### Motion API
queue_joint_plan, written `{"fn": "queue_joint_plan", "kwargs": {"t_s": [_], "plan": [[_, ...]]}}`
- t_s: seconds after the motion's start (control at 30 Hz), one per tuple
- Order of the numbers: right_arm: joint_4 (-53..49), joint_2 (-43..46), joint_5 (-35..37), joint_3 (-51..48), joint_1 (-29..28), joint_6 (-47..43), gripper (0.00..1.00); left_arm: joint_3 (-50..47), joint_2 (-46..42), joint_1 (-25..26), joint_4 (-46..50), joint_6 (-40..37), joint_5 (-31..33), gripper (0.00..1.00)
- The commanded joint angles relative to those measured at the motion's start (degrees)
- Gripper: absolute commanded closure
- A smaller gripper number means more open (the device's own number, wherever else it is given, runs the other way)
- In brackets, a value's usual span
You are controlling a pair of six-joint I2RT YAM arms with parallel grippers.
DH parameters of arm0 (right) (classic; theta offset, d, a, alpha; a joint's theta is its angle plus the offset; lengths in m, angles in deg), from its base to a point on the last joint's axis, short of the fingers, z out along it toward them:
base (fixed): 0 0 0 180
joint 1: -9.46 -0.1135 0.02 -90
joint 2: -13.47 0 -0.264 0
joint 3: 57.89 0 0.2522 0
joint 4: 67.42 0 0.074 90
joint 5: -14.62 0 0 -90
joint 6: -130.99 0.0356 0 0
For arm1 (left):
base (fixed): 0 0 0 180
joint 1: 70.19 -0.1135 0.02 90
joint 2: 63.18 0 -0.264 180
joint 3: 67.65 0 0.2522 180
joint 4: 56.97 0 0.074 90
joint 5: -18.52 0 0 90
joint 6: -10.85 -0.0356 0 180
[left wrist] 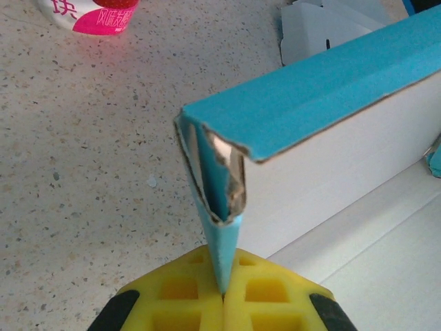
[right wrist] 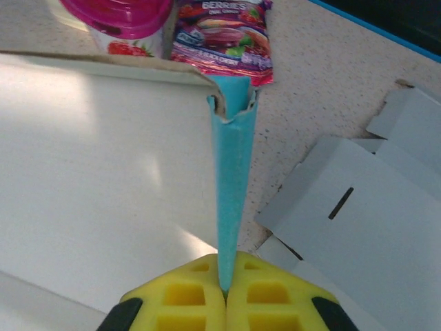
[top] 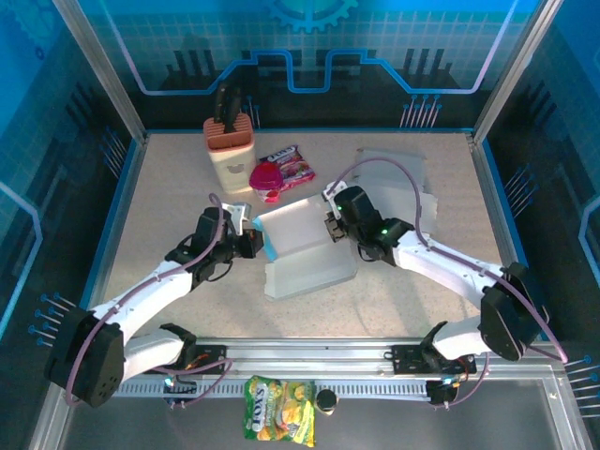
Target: Fold the paper box
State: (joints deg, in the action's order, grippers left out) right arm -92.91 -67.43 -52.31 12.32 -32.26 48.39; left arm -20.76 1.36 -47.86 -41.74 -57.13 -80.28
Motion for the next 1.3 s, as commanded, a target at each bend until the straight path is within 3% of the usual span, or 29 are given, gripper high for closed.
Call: {"fn": "queue_joint_plan", "kwargs": {"t_s": [0.0,0.17,0.3,0.53,0.73,1.0,1.27], "plan": [[-4.51,-4.46,4.95,5.19,-4.80,3.49,1.00,4.79,-0.49,3.01,-0.95,-0.34,1.53,1.00],[-19.41,-13.02,21.22,14.59,-7.77,15.51,1.00,6.49,1.01,4.76,1.46,2.53,6.31,1.00],[-33.51,-19.56,30.09,22.09,-10.13,27.98,1.00,7.59,2.56,5.77,2.74,3.48,8.03,1.00],[-43.16,-24.27,36.96,27.76,-14.89,36.50,1.00,6.92,4.04,6.44,1.32,4.42,8.80,1.00],[-38.42,-23.60,33.58,25.59,-14.73,34.04,1.00,6.25,4.19,6.52,0.74,4.57,8.70,1.00],[-19.98,-16.34,17.97,13.93,-9.96,25.75,0.99,5.59,4.10,6.54,0.64,4.10,8.02,1.00],[-13.54,-15.92,12.88,9.04,-7.69,24.85,0.97,4.84,5.54,6.85,-0.16,3.63,8.72,1.00]]}}
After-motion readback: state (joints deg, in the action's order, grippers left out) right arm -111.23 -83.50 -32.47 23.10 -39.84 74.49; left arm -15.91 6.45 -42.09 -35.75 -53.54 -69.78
